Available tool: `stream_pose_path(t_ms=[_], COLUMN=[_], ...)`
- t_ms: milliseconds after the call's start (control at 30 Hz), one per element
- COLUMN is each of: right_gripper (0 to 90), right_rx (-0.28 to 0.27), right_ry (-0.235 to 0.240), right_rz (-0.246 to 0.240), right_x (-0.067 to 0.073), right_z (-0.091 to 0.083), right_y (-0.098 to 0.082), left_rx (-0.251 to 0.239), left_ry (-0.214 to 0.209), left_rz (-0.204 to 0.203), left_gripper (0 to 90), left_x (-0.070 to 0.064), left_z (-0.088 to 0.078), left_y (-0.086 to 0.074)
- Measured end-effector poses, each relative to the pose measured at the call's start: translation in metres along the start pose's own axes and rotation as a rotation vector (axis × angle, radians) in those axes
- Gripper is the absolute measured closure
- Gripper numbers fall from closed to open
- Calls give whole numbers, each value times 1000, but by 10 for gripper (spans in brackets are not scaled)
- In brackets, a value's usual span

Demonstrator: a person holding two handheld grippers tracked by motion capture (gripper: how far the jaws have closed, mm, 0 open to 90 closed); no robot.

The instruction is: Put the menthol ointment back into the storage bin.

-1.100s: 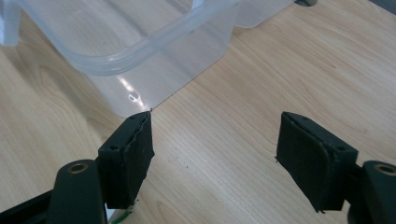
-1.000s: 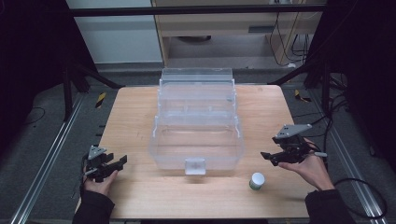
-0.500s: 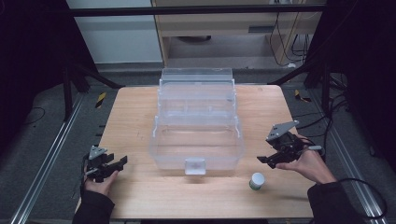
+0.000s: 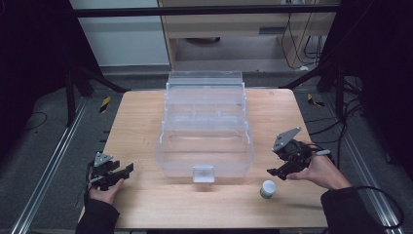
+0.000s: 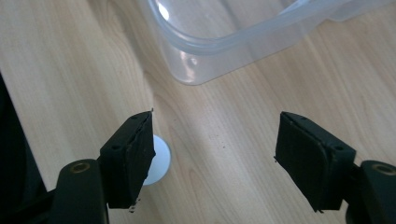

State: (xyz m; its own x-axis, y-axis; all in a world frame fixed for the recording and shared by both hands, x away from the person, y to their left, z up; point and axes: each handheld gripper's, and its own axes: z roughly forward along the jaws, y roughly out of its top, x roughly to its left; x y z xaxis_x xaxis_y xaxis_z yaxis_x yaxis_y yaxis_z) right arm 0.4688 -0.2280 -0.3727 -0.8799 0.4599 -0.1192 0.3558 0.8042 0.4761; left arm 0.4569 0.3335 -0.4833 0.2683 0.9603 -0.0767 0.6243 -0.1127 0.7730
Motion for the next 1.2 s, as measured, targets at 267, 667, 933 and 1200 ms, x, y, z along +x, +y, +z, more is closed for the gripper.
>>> stream_pose_path(t_ms=[267, 667, 933, 1200], right_gripper=[287, 304, 313, 327], right_rx=[80, 171, 205, 220], right_ry=[51, 105, 126, 152], right_rz=[-39, -132, -193, -226], right_x=[7, 15, 21, 26], right_z=[8, 16, 21, 27], right_y=[3, 4, 4, 1], left_rx=[0, 2, 5, 5], left_ry=[-1, -1, -4, -3], left_rz=[3, 6, 7, 9], left_gripper=[376, 377, 377, 377], left_x=[0, -1, -1, -1], left_z=[0, 0, 0, 0], left_y=[0, 0, 0, 0])
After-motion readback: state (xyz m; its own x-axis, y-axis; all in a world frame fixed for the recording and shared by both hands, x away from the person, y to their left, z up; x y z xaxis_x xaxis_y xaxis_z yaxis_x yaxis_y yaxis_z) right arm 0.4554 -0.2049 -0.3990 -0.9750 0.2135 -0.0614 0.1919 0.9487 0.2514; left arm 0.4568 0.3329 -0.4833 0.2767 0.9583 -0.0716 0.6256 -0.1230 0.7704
